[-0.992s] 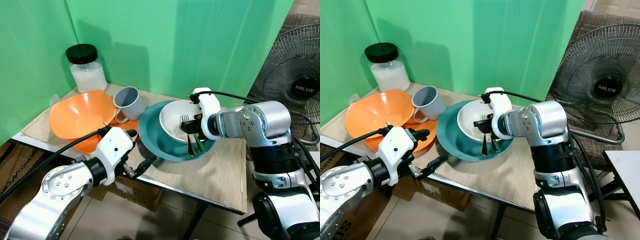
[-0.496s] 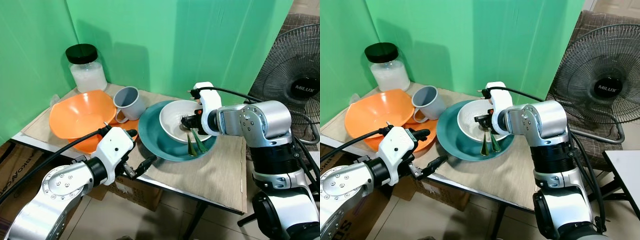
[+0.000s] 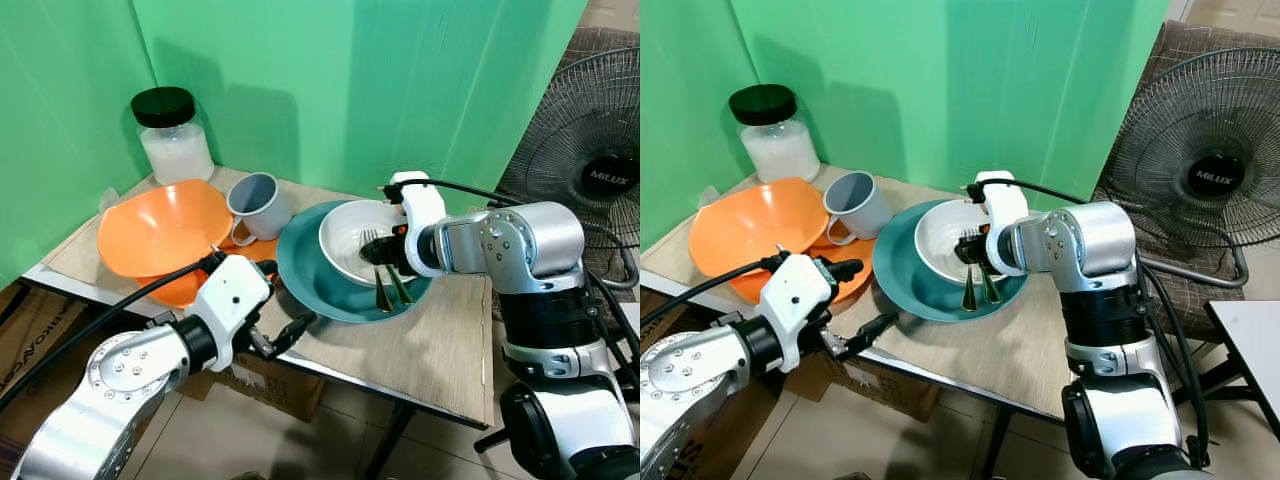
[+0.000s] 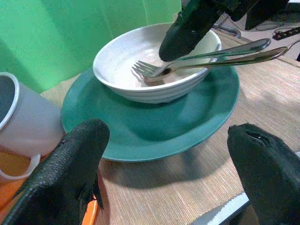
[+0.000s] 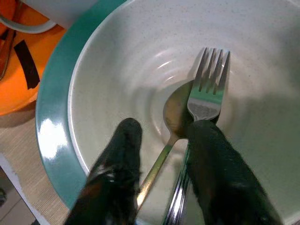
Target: Setting the table
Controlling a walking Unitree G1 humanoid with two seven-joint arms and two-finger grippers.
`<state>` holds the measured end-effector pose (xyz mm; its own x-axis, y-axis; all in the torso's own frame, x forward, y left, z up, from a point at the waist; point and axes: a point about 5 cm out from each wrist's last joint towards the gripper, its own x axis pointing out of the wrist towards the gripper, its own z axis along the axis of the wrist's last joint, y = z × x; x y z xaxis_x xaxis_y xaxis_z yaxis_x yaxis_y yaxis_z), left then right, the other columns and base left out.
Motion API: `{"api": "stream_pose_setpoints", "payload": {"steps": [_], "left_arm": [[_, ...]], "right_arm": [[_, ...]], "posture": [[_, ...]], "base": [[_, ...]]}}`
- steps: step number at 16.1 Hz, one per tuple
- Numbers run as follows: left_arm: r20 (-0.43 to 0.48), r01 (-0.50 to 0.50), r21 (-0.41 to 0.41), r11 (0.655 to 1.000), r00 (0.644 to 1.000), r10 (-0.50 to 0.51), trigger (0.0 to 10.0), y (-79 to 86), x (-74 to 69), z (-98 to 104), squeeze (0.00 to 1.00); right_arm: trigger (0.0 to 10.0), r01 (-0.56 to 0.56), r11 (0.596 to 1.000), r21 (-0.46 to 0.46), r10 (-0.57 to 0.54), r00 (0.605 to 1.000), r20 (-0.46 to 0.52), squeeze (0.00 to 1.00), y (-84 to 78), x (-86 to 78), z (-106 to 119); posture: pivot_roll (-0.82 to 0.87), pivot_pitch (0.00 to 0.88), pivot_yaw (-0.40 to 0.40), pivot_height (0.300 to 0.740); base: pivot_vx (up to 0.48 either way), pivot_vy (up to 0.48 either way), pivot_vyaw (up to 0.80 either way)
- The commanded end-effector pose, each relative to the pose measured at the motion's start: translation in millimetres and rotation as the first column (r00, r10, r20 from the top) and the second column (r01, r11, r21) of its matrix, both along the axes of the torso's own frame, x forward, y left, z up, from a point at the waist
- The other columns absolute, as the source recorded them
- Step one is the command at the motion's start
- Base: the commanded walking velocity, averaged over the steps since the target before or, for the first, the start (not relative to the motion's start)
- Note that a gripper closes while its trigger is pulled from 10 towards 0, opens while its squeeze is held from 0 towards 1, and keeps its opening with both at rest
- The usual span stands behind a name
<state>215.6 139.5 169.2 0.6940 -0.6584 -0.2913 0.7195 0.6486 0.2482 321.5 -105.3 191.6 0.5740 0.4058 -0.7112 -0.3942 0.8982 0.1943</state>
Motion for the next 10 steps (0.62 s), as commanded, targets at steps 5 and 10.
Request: {"api": "stream_pose_setpoints", "payload": {"steps": [5, 10], "left_arm": [[0.011, 0.015, 0.007, 1.0, 1.0, -0.015, 10.0, -1.8, -1.0, 0, 0.0], [0.007, 0.022, 0.005, 1.0, 1.0, -0.022, 10.0, -3.6, -1.8, 0, 0.0]], "right_arm": [[10.0, 0.074, 0.997, 0.021, -0.072, 0.994, -0.077, 0.0, -3.4, -2.4, -6], [2.7, 0.124, 0.99, 0.068, -0.112, 0.982, -0.153, 0.0, -6.7, -3.8, -18]], "posture": [[-0.15, 0.029, -0.017, 0.74], [-0.15, 0.03, -0.018, 0.74]], "base": [[0.0, 0.0, 0.0], [0.0, 0.0, 0.0]]}}
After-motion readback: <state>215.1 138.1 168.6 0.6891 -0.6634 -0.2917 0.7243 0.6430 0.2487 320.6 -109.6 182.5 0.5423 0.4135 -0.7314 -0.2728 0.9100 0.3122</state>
